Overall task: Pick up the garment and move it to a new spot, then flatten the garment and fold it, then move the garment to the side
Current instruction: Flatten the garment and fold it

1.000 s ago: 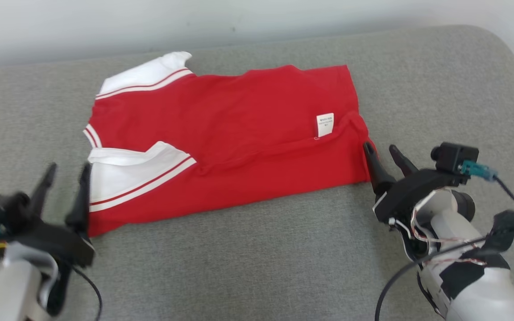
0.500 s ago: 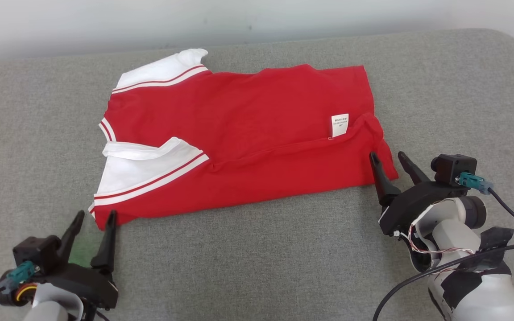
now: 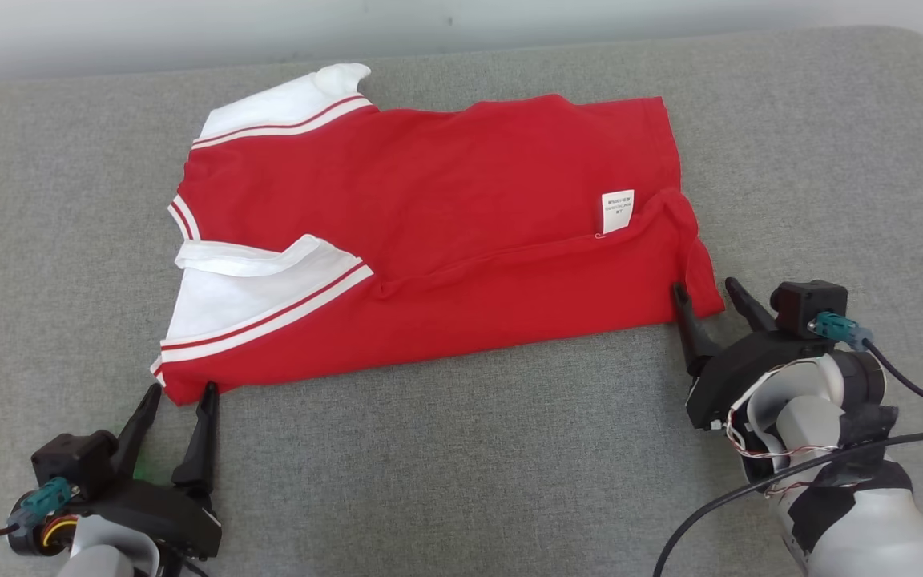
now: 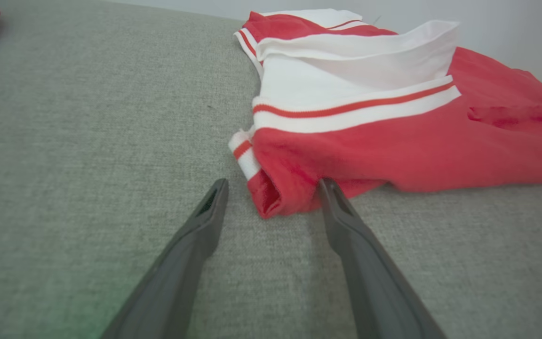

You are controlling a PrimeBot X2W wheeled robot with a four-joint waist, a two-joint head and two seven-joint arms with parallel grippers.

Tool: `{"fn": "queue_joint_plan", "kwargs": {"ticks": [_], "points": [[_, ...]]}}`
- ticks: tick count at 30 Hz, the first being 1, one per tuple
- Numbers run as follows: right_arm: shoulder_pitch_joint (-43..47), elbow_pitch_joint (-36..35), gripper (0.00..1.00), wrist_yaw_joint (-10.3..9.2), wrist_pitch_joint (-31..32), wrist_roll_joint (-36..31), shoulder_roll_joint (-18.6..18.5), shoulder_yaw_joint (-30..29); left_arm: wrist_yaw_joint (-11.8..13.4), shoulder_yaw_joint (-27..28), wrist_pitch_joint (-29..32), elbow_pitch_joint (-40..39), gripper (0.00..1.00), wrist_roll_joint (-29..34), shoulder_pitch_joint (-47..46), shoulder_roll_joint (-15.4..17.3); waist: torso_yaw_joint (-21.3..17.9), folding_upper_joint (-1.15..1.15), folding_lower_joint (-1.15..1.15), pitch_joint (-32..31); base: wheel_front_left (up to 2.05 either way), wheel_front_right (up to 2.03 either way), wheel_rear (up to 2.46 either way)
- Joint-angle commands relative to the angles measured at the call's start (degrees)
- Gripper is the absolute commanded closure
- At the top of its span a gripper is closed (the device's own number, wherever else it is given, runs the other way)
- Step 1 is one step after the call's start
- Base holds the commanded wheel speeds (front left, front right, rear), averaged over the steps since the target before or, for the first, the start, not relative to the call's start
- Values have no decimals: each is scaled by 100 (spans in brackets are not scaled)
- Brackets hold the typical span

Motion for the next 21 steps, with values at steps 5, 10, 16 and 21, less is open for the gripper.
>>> {"fn": "queue_joint_plan", "kwargs": {"ticks": [5, 10, 16, 21], "points": [[-77, 161, 87, 3, 22, -67, 134, -61, -58, 33, 25, 354, 60, 90, -38, -120, 24, 0, 0, 81, 0, 0, 0], [-44, 206, 100, 3, -70, -70, 138, -156, -117, 49, 38, 521, 100, 132, -10, -182, 38, 0, 0, -9, 0, 0, 0], [350, 96, 100, -1, -155, 234, 97, -225, -142, 222, 16, 480, 100, 127, 312, -184, 38, 0, 0, -347, 0, 0, 0], [736, -187, 100, -1, -117, 599, 17, -165, -157, 319, 12, 273, 100, 153, 639, -233, 42, 0, 0, -578, 0, 0, 0]]}}
